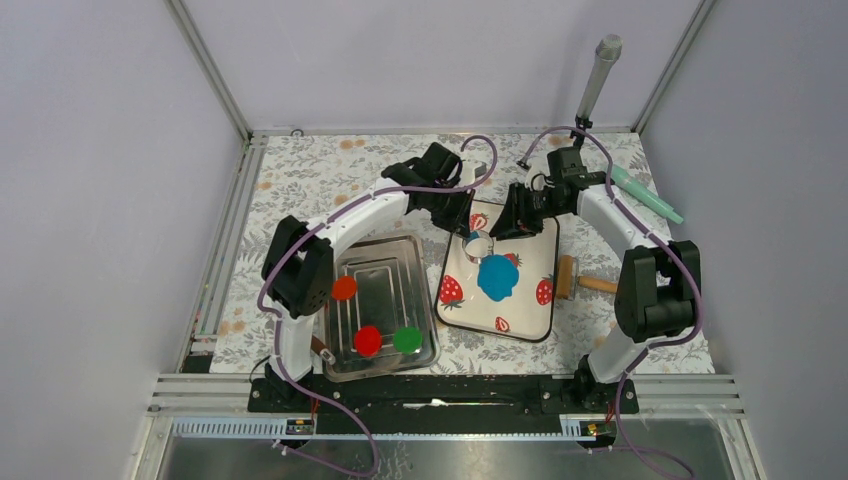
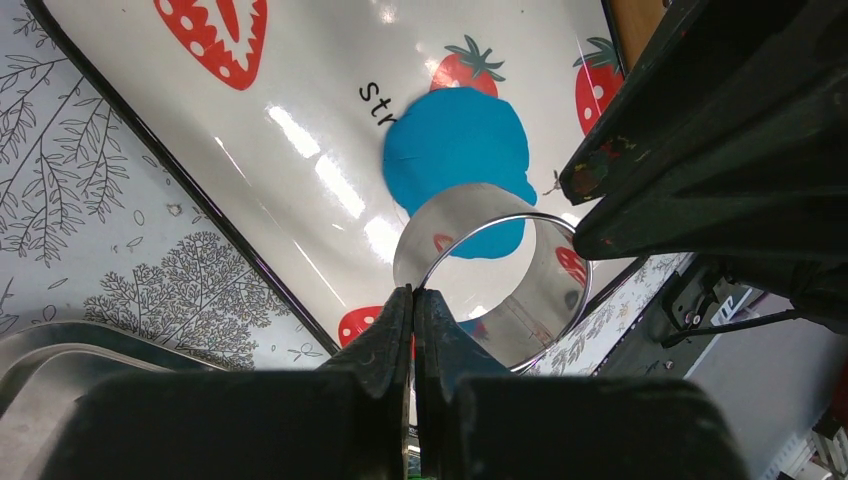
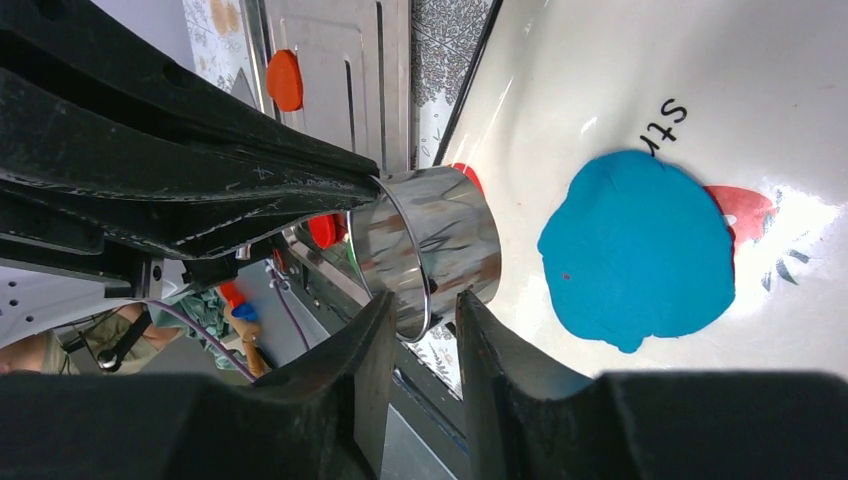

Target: Roll out the dumpling wrappers from the dough

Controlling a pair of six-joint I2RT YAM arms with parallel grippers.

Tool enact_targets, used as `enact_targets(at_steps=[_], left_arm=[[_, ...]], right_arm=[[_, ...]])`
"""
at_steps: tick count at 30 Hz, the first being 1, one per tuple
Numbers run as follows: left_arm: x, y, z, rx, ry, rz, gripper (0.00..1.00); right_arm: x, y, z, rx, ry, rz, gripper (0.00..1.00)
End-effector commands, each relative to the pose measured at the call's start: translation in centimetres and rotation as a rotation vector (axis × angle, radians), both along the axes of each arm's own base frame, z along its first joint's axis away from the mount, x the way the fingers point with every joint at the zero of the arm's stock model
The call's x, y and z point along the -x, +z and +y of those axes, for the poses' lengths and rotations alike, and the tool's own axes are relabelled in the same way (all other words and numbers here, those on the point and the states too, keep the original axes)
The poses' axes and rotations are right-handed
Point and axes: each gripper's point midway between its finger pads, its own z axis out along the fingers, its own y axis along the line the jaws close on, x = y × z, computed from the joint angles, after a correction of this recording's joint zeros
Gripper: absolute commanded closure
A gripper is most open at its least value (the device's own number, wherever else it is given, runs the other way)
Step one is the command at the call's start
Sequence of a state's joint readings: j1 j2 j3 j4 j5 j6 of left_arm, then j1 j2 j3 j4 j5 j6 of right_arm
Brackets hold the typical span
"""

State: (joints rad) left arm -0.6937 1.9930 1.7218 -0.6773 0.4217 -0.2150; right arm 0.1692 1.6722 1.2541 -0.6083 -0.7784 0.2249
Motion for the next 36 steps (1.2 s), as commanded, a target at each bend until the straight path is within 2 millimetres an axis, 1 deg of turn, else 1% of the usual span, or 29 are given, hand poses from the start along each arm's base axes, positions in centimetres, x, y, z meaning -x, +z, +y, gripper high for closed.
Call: enact_targets(at_steps=[1,5,10,12,13,16,19,23,26,28,32,36], left_arm=[[-1.1,1.9,-1.5,0.056,-0.017,-0.069,1.0],[-0.8,1.7,-1.9,0.058,-0.024,-0.065,1.0],[-0.3,1.6,-2.6,0.061,-0.045,-0.063,1.0],[-0.1,1.5,-2.8,0.061,-0.052,-0.063,1.0],[-0.1,1.5,-2.8,0.061,-0.055,-0.064,1.0],[0.0,1.2,-3.0,0.059,-0.06,-0.059,1.0],[0.5,0.8,-3.5,0.057,-0.077,-0.051,1.0],[1.3,-0.2,-4.7,0.051,-0.11,-0.039,1.0],[1.6,-1.2,-5.3,0.04,-0.118,-0.032,1.0],[1.8,-1.9,-5.6,0.026,-0.115,-0.034,1.0],[0.9,-3.4,-5.5,-0.054,-0.07,-0.094,1.0],[0.9,-3.9,-5.7,-0.071,-0.067,-0.102,1.0]], right_arm=[[0.1,-0.3,0.1,0.034,0.017,-0.013,0.65],[1.1,-1.0,-0.1,0.059,0.032,0.0,0.71],[2.1,-1.7,-0.4,0.074,0.031,0.02,0.74],[2.2,-2.0,-0.6,0.086,0.03,0.021,0.81],[2.3,-2.1,-0.7,0.094,0.031,0.019,0.83],[2.3,-2.4,-1.3,0.133,0.031,0.01,0.94],[2.7,-2.5,-1.8,0.16,0.047,-0.004,0.98],[3.0,-2.4,-2.6,0.207,0.052,-0.042,1.0],[2.7,-2.9,-4.3,0.313,0.03,-0.08,1.0],[2.8,-3.1,-5.0,0.353,0.028,-0.09,1.0],[3.7,-3.8,-5.3,0.366,0.03,-0.08,1.0],[4.1,-4.8,-5.6,0.379,0.03,-0.086,1.0]])
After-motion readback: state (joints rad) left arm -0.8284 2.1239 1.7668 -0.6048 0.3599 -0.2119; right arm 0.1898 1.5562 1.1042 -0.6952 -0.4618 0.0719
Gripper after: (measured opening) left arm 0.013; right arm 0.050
